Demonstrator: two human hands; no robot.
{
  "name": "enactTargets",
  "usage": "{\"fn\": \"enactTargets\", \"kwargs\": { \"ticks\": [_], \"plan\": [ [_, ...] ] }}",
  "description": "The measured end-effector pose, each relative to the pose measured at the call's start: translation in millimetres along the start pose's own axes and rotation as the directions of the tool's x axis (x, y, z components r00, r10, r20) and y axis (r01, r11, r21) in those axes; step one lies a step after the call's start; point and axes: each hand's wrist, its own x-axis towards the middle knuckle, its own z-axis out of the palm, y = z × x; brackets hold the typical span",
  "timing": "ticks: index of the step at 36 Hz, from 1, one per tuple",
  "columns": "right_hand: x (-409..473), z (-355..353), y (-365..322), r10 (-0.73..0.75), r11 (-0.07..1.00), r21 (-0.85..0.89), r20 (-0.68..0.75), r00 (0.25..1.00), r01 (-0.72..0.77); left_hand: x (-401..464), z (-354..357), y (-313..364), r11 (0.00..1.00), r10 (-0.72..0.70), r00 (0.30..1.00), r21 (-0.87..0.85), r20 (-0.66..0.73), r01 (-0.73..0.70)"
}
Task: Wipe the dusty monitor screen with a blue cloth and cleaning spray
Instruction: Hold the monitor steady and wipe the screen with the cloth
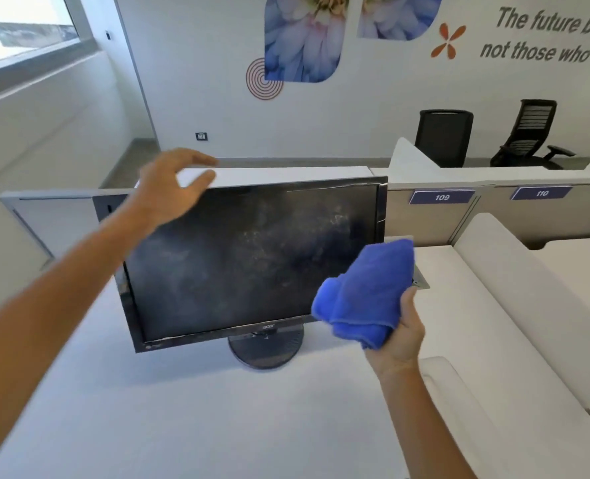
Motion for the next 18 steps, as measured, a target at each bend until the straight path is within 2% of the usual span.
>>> {"fn": "enactTargets", "kwargs": {
  "ticks": [3,5,7,8,11,13,15,16,18],
  "plan": [
    [28.9,-4.4,-12.5,-0.114,0.992,-0.077,-0.249,0.962,0.097,19.8,-33.8,-36.2,0.985,-0.170,0.983,0.056,0.070,0.166],
    [50.9,2.8,-13.3,-0.209,0.968,-0.207,-0.333,0.920,0.145,28.3,-48.9,-59.1,0.965,-0.261,0.956,0.070,0.133,0.254],
    [71.7,11.8,-12.4,-0.299,0.903,-0.413,-0.403,0.865,0.120,34.8,-57.4,-80.2,0.943,-0.334,0.916,0.091,0.222,0.321],
    [81.7,17.2,-11.5,-0.377,0.835,-0.536,-0.401,0.835,0.120,36.9,-59.9,-88.4,0.931,-0.366,0.892,0.099,0.265,0.352],
    [118.5,30.6,-3.4,-0.612,0.471,-0.857,-0.146,0.777,0.210,39.7,-62.6,-104.9,0.914,-0.404,0.830,0.132,0.384,0.384],
    [142.4,33.5,8.5,-0.647,0.205,-0.967,-0.017,0.762,0.152,40.7,-62.7,-109.7,0.907,-0.417,0.809,0.141,0.415,0.396],
    [162.1,39.7,24.0,-0.642,-0.025,-0.998,0.057,0.765,0.053,44.0,-62.2,-112.3,0.888,-0.454,0.796,0.134,0.401,0.439],
    [168.5,44.2,30.1,-0.645,-0.096,-0.995,0.070,0.761,0.011,45.3,-60.6,-112.8,0.881,-0.467,0.791,0.126,0.396,0.457],
    [175.3,53.2,41.1,-0.653,-0.150,-0.989,0.092,0.752,-0.010,45.0,-55.5,-113.4,0.879,-0.470,0.794,0.120,0.386,0.461]
  ]
}}
